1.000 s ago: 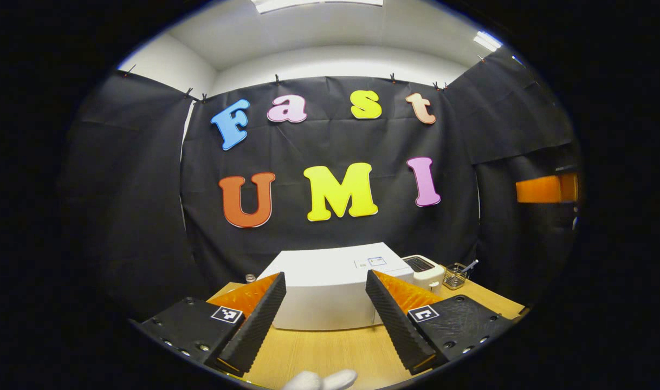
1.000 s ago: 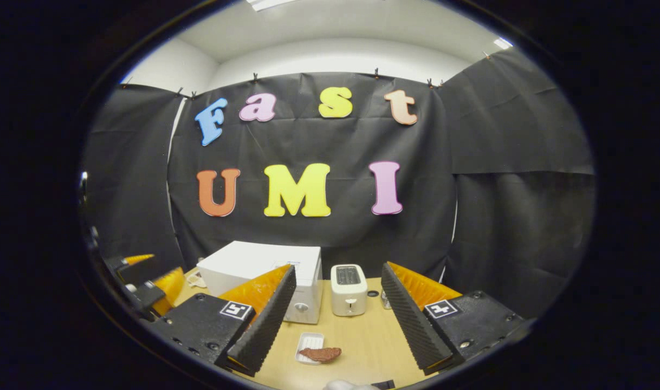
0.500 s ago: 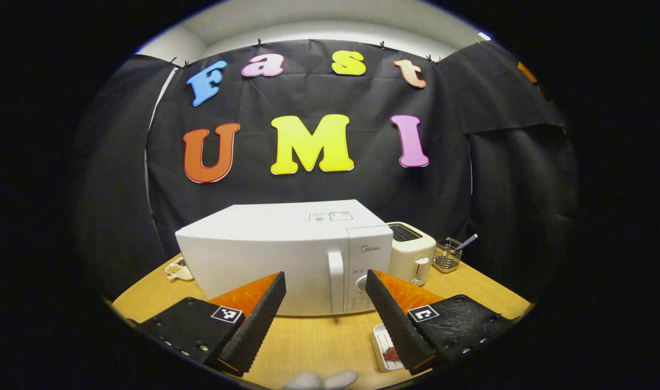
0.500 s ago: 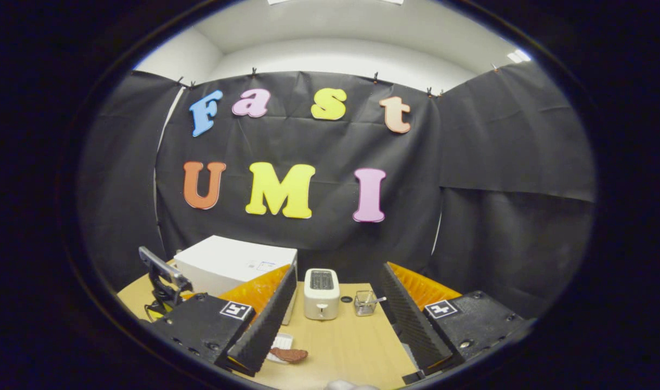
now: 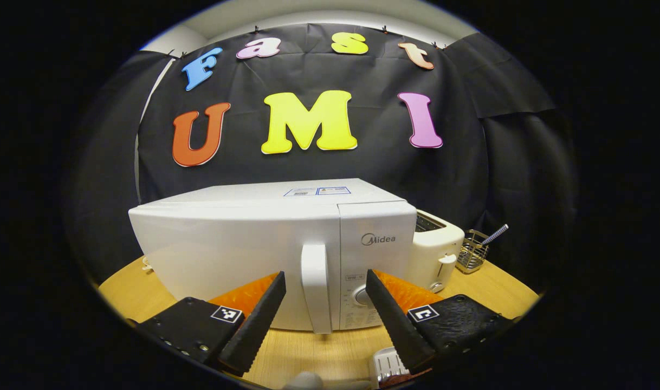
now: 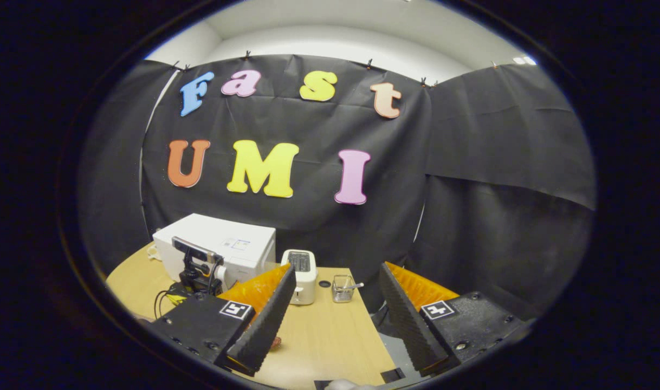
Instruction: Open the microwave oven with the left hand, put the food in, and close the microwave oven.
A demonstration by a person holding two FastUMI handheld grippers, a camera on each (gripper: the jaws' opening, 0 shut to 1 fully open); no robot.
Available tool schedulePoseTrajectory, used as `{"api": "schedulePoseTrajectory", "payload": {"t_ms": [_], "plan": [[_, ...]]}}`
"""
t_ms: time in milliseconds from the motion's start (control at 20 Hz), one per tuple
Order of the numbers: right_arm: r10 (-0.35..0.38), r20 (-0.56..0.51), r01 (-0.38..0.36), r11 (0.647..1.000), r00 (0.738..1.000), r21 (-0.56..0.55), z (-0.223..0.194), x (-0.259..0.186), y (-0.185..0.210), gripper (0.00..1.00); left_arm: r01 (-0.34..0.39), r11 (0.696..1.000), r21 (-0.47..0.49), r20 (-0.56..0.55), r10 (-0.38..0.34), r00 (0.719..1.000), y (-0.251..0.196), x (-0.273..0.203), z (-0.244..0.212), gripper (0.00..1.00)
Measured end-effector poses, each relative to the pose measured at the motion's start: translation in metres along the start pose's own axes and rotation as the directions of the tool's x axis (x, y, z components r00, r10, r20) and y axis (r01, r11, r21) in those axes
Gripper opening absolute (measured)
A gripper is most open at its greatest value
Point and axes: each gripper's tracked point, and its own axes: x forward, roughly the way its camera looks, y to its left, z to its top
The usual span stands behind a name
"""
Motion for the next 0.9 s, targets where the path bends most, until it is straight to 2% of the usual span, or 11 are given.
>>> {"api": "schedulePoseTrajectory", "payload": {"t_ms": [150,200,250,350,400,450,500,700,900], "plan": [[-0.001,-0.011,0.001,1.0,1.0,0.0,-0.004,0.003,-0.004,0.99,-0.012,1.0,0.005,-0.003,0.012,1.0,0.003,0.011,-0.002,0.9],[-0.001,-0.016,0.001,1.0,1.0,0.003,-0.006,0.004,-0.004,0.99,0.01,1.0,-0.003,-0.019,-0.01,1.0,-0.001,0.011,-0.007,0.8],[0.004,-0.021,-0.004,1.0,1.0,0.006,-0.007,0.006,-0.003,0.99,0.012,1.0,0.0,-0.015,-0.012,1.0,-0.003,0.01,-0.005,0.87],[0.008,-0.027,-0.008,1.0,1.0,0.01,-0.009,0.01,-0.002,0.99,0.002,1.0,0.02,-0.019,-0.001,1.0,0.0,0.014,-0.009,0.47],[0.009,-0.026,-0.008,1.0,1.0,0.009,-0.01,0.011,-0.002,0.99,-0.013,1.0,0.028,-0.015,0.013,1.0,0.005,0.016,-0.012,0.45],[0.011,-0.027,-0.011,1.0,1.0,0.007,-0.01,0.012,-0.002,0.99,-0.005,1.0,0.009,-0.033,0.005,0.999,0.005,0.012,-0.016,0.31],[0.014,-0.028,-0.014,1.0,0.999,0.007,-0.011,0.012,0.001,0.99,0.01,1.0,-0.009,-0.024,-0.011,1.0,0.004,0.013,-0.013,0.25],[0.023,-0.027,-0.022,1.0,0.999,0.016,-0.012,0.012,0.004,0.99,0.027,0.999,-0.027,-0.053,-0.029,0.998,0.006,0.009,-0.013,0.18],[0.02,-0.018,-0.02,1.0,1.0,0.002,-0.01,0.008,0.003,0.99,0.028,0.999,-0.032,-0.062,-0.03,0.998,0.005,0.009,-0.014,0.18]]}}
